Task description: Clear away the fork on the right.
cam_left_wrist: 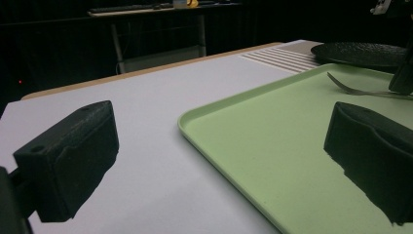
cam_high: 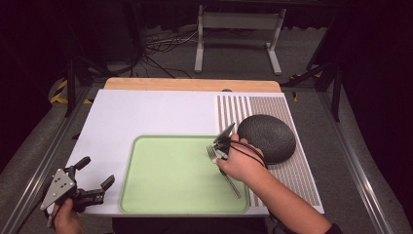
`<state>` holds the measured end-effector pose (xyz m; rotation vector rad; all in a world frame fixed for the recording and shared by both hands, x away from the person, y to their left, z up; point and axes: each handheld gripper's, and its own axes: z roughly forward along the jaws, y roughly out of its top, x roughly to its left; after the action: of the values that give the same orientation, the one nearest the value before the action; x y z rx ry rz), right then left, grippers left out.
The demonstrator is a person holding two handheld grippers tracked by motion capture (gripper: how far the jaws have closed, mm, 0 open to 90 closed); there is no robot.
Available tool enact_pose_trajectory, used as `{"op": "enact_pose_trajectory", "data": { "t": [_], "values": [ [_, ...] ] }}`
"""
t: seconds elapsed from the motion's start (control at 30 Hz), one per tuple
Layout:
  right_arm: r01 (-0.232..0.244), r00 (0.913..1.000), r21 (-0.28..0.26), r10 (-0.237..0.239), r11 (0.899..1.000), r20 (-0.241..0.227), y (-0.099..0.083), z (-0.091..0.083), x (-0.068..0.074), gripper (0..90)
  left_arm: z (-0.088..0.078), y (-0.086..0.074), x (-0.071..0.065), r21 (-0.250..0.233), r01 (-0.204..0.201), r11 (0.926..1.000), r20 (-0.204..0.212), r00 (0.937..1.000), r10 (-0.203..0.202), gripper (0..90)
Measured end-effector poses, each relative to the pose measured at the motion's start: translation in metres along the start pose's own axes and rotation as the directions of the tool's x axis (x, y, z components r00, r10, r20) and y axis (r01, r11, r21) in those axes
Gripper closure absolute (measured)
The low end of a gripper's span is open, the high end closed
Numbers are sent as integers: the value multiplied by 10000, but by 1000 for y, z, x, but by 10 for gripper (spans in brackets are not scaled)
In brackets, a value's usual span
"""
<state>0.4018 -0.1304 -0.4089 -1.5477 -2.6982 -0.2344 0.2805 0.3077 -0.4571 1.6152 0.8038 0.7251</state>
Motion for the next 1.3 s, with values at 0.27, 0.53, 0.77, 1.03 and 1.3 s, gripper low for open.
{"op": "enact_pose_trajectory", "data": {
  "t": [0.27,0.53,0.77,1.03,1.3],
  "values": [
    [403,9991,-576,-409,9975,-93,0,-10,2,729,0,0,0,-3,9,10000,7,10000,-9,1],
    [1874,9794,-2605,-2004,9471,-237,1,-12,4,302,0,0,0,-6,11,10000,3,10000,-11,1],
    [3287,9327,-3468,-3597,8784,-271,2,-8,3,483,0,0,0,-8,3,10000,4,10000,-3,1],
    [4621,8814,-3431,-4662,8178,759,2,-1,5,835,0,0,0,-18,-1,10000,1,10000,1,1],
    [4758,8734,-3253,-4826,8172,650,6,14,2,898,0,0,0,-8,0,10000,9,10000,0,1]
  ]
}}
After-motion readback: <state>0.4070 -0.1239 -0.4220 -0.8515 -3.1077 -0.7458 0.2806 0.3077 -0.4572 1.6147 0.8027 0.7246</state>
